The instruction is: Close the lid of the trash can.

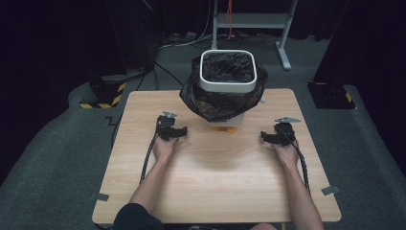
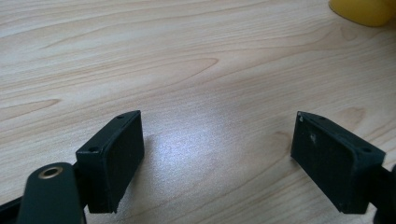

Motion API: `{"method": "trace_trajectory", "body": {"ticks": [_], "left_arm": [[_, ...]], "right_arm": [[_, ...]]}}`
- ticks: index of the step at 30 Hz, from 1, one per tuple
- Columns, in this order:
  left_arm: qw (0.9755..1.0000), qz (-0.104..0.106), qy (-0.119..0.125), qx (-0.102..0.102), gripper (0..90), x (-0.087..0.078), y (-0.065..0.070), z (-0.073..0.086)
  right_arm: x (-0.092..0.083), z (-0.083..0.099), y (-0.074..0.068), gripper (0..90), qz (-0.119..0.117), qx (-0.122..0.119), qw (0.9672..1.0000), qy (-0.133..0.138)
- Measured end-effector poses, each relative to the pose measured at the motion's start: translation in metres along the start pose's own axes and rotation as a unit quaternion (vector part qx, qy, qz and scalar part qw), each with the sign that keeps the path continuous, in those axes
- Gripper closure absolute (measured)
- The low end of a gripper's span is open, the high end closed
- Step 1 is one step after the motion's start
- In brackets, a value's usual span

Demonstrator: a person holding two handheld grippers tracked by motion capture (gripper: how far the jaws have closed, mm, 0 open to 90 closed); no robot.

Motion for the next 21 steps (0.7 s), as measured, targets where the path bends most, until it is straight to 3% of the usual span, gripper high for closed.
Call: {"method": "trace_trajectory", "body": {"ticks": [2,9,21], "left_arm": [[0.9999,-0.010,-0.006,0.010,17.8,0.0002,0.0018,-0.0003],[0.9999,-0.010,-0.005,0.006,18.1,0.0001,0.0020,-0.0002],[0.9999,-0.010,-0.005,0.006,18.1,0.0001,0.0021,-0.0002]], "right_arm": [[0.0002,0.0007,-0.0019,23.4,0.008,-0.010,0.9999,-0.001],[-0.0003,0.0008,-0.0022,21.0,0.024,-0.014,0.9996,0.005],[-0.0004,0.0012,0.0001,18.2,0.031,0.000,0.9995,0.002]]}}
Point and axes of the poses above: each handheld gripper's, and its own axes: x roughly forward along the jaws, z roughly out of its underside, y roughly to its right, the point moved 5 cm from there along x, roughly forward along the jaws, and after that the axes turned 12 degrees about x, right-handed, at the moved point
